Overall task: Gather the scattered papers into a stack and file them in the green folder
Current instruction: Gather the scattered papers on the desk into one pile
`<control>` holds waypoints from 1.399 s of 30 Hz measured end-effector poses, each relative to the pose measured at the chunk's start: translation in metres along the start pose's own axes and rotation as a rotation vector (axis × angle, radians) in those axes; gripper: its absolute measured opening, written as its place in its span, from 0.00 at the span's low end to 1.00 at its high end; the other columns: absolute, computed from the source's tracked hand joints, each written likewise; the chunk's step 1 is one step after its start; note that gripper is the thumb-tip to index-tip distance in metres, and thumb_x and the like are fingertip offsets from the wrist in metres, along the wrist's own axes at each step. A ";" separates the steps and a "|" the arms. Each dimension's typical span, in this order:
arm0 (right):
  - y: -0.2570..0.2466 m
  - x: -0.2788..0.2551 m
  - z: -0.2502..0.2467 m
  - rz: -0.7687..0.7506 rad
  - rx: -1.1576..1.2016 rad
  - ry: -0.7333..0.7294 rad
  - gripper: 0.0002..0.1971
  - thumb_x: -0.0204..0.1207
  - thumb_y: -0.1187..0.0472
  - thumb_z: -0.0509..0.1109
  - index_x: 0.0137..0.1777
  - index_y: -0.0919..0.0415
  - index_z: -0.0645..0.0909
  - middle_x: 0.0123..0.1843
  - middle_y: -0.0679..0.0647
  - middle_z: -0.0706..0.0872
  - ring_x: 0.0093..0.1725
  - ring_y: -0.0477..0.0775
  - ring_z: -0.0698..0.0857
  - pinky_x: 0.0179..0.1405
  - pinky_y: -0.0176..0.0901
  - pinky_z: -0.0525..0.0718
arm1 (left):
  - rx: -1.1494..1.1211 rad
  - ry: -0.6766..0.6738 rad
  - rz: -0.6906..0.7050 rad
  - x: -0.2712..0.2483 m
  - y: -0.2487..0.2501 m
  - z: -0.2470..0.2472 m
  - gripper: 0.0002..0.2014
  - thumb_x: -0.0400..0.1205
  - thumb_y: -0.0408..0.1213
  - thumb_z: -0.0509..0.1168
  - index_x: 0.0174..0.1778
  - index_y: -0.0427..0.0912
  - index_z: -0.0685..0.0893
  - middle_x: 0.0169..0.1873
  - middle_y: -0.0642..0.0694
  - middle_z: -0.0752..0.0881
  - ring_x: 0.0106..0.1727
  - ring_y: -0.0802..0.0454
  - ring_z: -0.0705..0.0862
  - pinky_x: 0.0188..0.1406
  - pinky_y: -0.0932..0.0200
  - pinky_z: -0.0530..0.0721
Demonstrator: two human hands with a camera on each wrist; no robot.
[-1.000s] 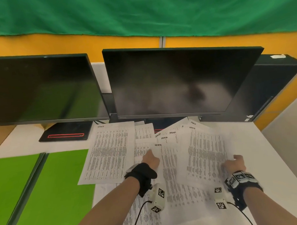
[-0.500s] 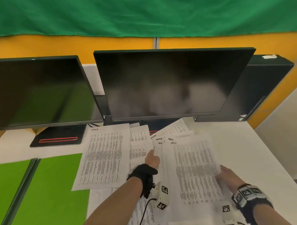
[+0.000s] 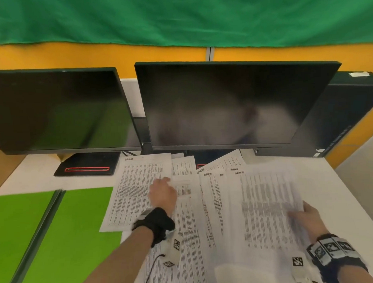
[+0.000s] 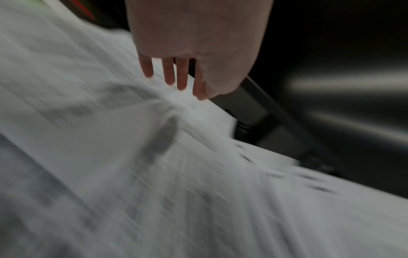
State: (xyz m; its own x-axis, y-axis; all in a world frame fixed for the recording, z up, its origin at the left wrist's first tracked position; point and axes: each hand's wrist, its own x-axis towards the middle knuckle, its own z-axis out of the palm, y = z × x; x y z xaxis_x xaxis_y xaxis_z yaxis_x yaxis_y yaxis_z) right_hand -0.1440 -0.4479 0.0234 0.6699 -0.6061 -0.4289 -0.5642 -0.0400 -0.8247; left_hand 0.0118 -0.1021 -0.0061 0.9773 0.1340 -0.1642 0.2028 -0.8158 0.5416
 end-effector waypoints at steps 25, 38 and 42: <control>0.036 0.033 0.049 0.336 0.167 -0.240 0.27 0.73 0.65 0.72 0.71 0.72 0.73 0.70 0.67 0.79 0.70 0.68 0.77 0.75 0.64 0.69 | -0.330 -0.500 -0.310 -0.034 -0.132 -0.072 0.22 0.78 0.40 0.66 0.67 0.35 0.80 0.63 0.41 0.85 0.58 0.45 0.86 0.59 0.51 0.85; -0.010 -0.028 0.151 0.288 -0.204 -0.361 0.37 0.75 0.76 0.66 0.83 0.69 0.56 0.82 0.67 0.64 0.80 0.68 0.65 0.79 0.61 0.64 | -0.201 -0.230 -0.537 -0.049 -0.078 -0.029 0.33 0.80 0.48 0.60 0.76 0.32 0.63 0.73 0.30 0.70 0.73 0.31 0.72 0.70 0.45 0.73; -0.015 -0.047 0.171 0.202 -0.251 -0.424 0.35 0.72 0.75 0.68 0.81 0.66 0.62 0.79 0.66 0.69 0.76 0.68 0.71 0.75 0.62 0.72 | -0.374 -0.289 -0.475 -0.045 -0.075 -0.031 0.42 0.70 0.54 0.62 0.75 0.29 0.67 0.70 0.32 0.77 0.69 0.35 0.77 0.66 0.51 0.77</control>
State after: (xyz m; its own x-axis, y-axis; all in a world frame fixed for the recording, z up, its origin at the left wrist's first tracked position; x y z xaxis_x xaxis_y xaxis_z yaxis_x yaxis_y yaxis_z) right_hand -0.0841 -0.2828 -0.0075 0.6428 -0.2490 -0.7245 -0.7656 -0.1762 -0.6187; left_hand -0.0452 -0.0300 -0.0138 0.7313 0.2314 -0.6416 0.6655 -0.4484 0.5968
